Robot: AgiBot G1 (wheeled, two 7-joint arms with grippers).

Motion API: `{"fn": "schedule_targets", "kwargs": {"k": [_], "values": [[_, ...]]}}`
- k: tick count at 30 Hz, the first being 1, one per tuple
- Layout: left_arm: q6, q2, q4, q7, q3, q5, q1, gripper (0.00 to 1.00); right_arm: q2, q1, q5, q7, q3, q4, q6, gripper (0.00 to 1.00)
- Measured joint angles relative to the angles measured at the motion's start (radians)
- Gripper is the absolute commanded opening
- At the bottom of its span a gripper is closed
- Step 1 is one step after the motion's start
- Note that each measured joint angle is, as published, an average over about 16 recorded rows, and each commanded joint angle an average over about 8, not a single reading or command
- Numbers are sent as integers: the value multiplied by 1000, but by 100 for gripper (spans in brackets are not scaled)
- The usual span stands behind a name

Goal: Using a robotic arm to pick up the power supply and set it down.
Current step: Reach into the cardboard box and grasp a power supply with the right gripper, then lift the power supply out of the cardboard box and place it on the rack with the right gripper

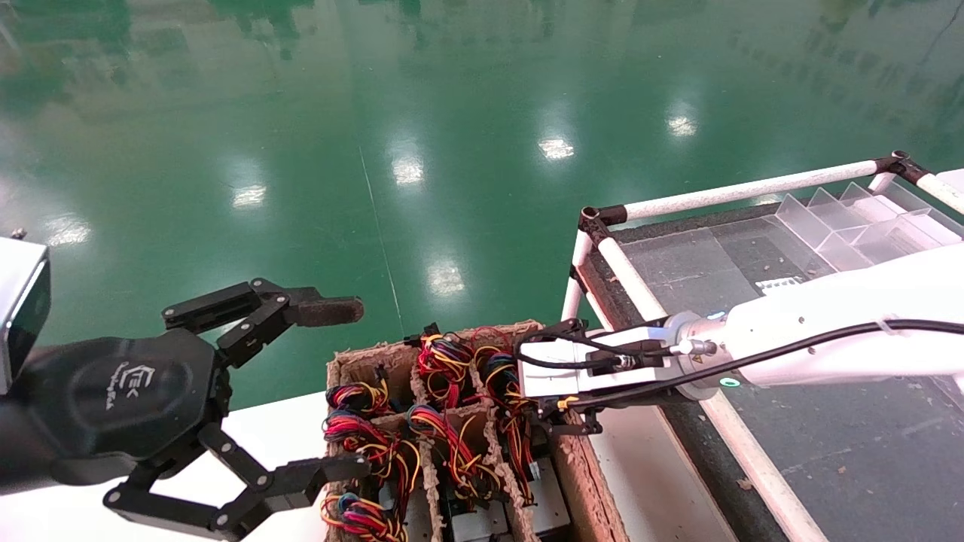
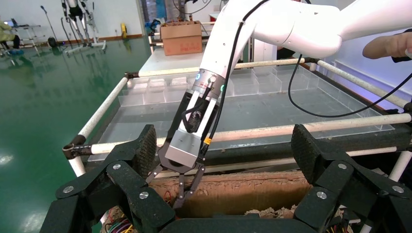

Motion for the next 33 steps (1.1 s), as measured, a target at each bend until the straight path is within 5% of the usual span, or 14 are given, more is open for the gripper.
{"fn": "schedule_targets", "kwargs": {"k": [33], "values": [[0, 0, 0, 0, 0, 0, 0, 100, 67, -19, 96, -51, 55, 42, 3, 0]]}}
